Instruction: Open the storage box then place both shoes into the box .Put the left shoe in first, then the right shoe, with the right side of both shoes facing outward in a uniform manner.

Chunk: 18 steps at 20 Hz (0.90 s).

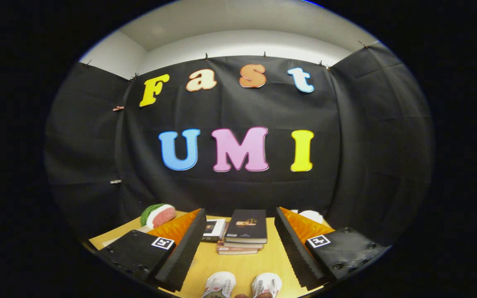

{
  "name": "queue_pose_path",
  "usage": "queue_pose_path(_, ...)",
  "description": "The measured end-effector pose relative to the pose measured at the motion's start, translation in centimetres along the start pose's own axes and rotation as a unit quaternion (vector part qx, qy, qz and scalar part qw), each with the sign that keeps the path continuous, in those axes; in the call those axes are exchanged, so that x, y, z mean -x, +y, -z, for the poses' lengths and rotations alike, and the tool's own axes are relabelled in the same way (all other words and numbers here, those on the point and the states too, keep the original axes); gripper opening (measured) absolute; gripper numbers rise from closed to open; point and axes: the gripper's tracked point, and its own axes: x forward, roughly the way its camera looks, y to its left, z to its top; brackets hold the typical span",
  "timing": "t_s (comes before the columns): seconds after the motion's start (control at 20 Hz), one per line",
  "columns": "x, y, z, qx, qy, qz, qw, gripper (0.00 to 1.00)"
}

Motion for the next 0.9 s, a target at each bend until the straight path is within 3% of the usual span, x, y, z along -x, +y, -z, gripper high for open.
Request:
queue_pose_path(0.15, -1.3, 4.3, 2.8, -0.091, 0.068, -0.1, 0.988, 0.99)
queue_pose_path(0.25, -1.5, 7.1, 5.4, -0.168, 0.123, -0.156, 0.966, 0.98)
queue_pose_path(0.35, -1.5, 9.1, 7.4, -0.247, 0.173, -0.195, 0.933, 0.98)
queue_pose_path(0.5, -2.6, 10.5, 12.0, -0.339, 0.243, -0.205, 0.886, 0.98)
queue_pose_path(0.7, -2.8, 12.3, 18.0, -0.413, 0.318, -0.204, 0.829, 0.98)
queue_pose_path(0.8, -2.7, 13.2, 21.0, -0.427, 0.351, -0.2, 0.809, 0.98)
queue_pose_path(0.9, -2.6, 14.2, 23.2, -0.43, 0.368, -0.197, 0.801, 0.98)
